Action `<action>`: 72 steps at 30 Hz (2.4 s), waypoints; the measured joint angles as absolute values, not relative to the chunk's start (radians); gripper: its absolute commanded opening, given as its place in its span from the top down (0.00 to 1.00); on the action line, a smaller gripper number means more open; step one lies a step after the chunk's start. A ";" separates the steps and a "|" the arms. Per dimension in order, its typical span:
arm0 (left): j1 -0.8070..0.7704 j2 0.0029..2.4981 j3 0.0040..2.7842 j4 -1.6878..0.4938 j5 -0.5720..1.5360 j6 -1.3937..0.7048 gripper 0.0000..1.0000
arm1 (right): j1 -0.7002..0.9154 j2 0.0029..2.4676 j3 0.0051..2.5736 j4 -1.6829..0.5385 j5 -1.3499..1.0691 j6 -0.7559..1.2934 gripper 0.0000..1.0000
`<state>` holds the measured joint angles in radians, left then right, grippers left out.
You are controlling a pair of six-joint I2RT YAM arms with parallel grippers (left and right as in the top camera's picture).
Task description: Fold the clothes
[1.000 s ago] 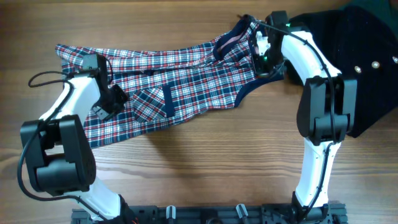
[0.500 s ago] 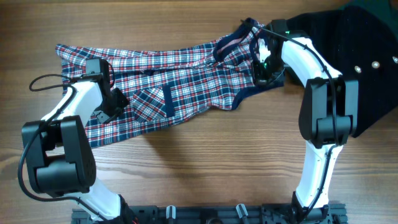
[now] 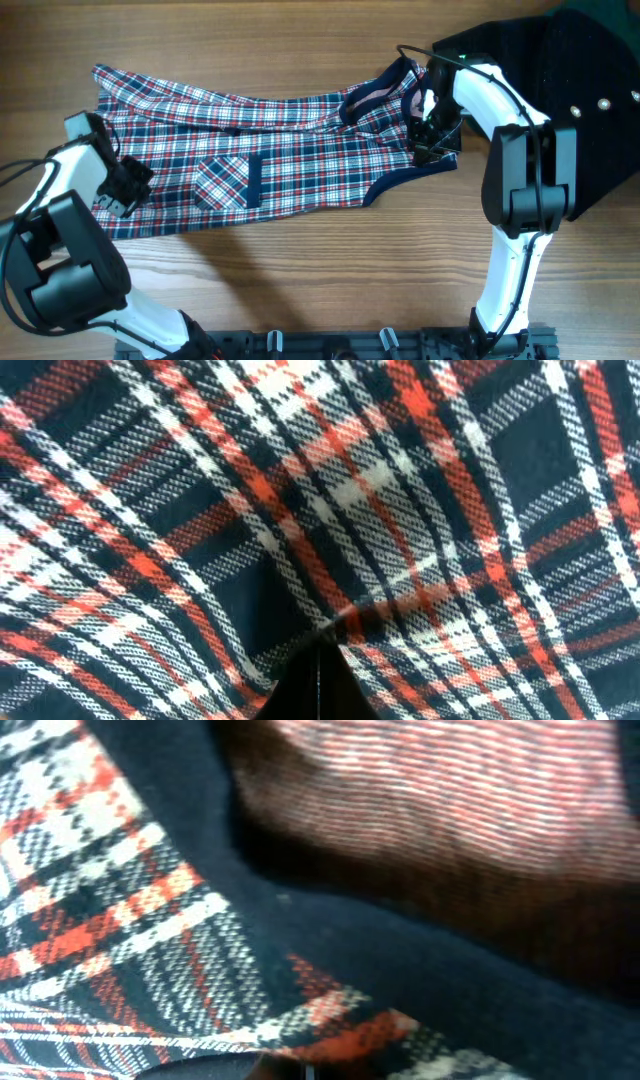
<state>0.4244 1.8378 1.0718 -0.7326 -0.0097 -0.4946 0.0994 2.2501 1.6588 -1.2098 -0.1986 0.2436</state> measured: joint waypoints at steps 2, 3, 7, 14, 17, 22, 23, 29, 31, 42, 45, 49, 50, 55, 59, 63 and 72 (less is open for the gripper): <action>0.427 1.838 1.071 -0.733 -0.010 -0.495 0.96 | 0.093 2.250 1.658 -1.217 -0.198 0.260 0.96; 0.427 1.838 1.071 -0.734 -0.010 -0.495 0.96 | 0.091 2.251 1.657 -1.221 -0.198 0.265 0.96; 0.427 1.837 1.071 -0.755 -0.021 -0.495 0.96 | 0.088 2.253 1.655 -1.245 -0.190 0.277 0.96; 0.423 1.836 1.070 -0.794 -0.048 -0.495 0.96 | 0.088 2.225 1.607 -1.179 -0.194 0.258 0.96; 0.396 1.825 1.057 -0.773 -0.080 -0.495 0.96 | 0.084 2.193 1.591 -1.021 -0.201 0.206 0.96; 0.301 1.713 1.040 -0.746 -0.109 -0.482 0.96 | 0.075 2.071 1.572 -0.947 -0.173 0.066 0.93; 0.286 1.673 1.040 -0.745 -0.109 -0.477 0.96 | 0.075 2.032 1.572 -0.948 -0.170 0.053 0.92; 0.234 1.419 1.040 -0.809 -0.117 -0.464 0.96 | 0.073 1.848 1.573 -1.040 -0.151 0.001 0.86; 0.230 1.393 1.040 -0.818 -0.144 -0.464 0.96 | 0.081 1.847 1.559 -0.991 -0.115 -0.014 0.85; -0.052 0.939 1.038 -0.910 -0.270 -0.476 0.89 | 0.148 1.417 1.547 -1.052 -0.036 -0.035 0.76; -0.085 0.888 1.040 -1.033 -0.286 -0.526 0.88 | 0.148 1.334 1.479 -1.078 -0.014 0.006 0.76; -0.099 0.884 1.039 -1.133 -0.291 -0.595 0.86 | 0.148 1.163 1.151 -0.946 0.001 0.124 0.56; -0.099 0.883 1.040 -1.151 -0.291 -0.615 0.83 | 0.148 1.104 1.081 -0.921 0.001 0.142 0.43; -0.100 0.885 1.017 -1.068 -0.298 -0.691 0.74 | 0.148 0.917 0.828 -0.651 0.000 0.191 0.14; -0.100 0.935 0.883 -0.929 -0.353 -0.816 0.75 | 0.148 1.125 0.741 -0.414 -0.009 0.198 0.11; -0.094 1.095 0.727 -0.738 -0.378 -0.901 0.54 | 0.148 1.343 0.728 -0.202 -0.034 0.198 0.11; 0.126 1.418 0.710 -0.478 -0.289 -0.805 0.96 | 0.148 1.515 0.728 -0.102 -0.096 0.173 0.13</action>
